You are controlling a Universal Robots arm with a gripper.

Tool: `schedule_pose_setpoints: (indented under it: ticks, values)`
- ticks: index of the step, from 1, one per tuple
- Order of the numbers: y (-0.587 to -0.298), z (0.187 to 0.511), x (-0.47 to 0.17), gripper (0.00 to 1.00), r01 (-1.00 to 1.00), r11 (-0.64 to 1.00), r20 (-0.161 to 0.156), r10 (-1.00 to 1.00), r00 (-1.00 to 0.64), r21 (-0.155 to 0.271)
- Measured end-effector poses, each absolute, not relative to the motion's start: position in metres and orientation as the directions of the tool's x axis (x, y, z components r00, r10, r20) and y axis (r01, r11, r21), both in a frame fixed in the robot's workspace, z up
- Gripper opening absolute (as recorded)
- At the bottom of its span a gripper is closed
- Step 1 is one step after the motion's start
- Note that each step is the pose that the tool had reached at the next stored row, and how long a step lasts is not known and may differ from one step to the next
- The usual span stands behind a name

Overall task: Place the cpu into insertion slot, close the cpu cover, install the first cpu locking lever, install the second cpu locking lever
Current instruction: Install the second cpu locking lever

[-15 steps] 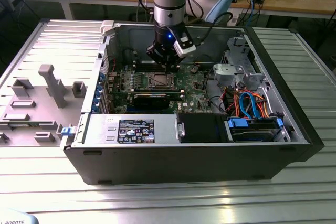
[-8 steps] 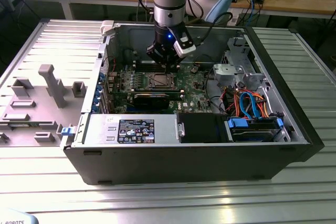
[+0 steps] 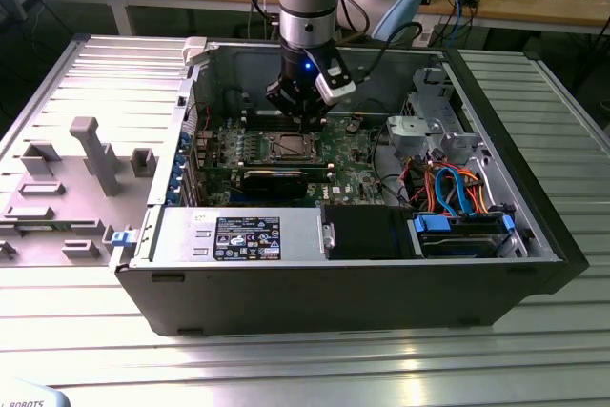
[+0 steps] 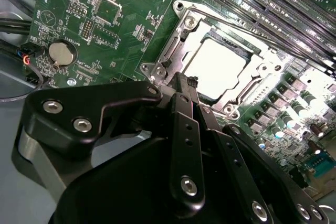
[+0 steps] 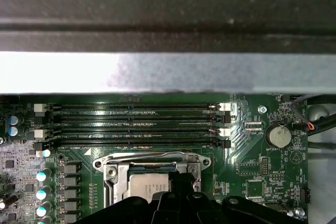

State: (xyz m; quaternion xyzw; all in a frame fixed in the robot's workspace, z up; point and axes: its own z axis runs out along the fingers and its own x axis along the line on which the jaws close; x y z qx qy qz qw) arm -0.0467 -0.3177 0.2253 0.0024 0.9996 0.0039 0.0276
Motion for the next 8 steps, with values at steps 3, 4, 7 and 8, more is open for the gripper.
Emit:
schedule_pose_setpoints:
  ticks: [3, 4, 7, 8]
  values:
    - [-0.3179, 0.2351, -0.0467, 0.11, 0.005, 1.0, -0.055, 0.005, -0.998, 0.008]
    - [-0.3184, 0.2351, -0.0467, 0.11, 0.005, 1.0, -0.055, 0.005, -0.998, 0.007]
    - [-0.3218, 0.2349, -0.0468, 0.11, 0.005, 1.0, -0.055, 0.005, -0.998, 0.007]
    - [-0.3231, 0.2348, -0.0468, 0.11, 0.005, 1.0, -0.055, 0.005, -0.998, 0.007]
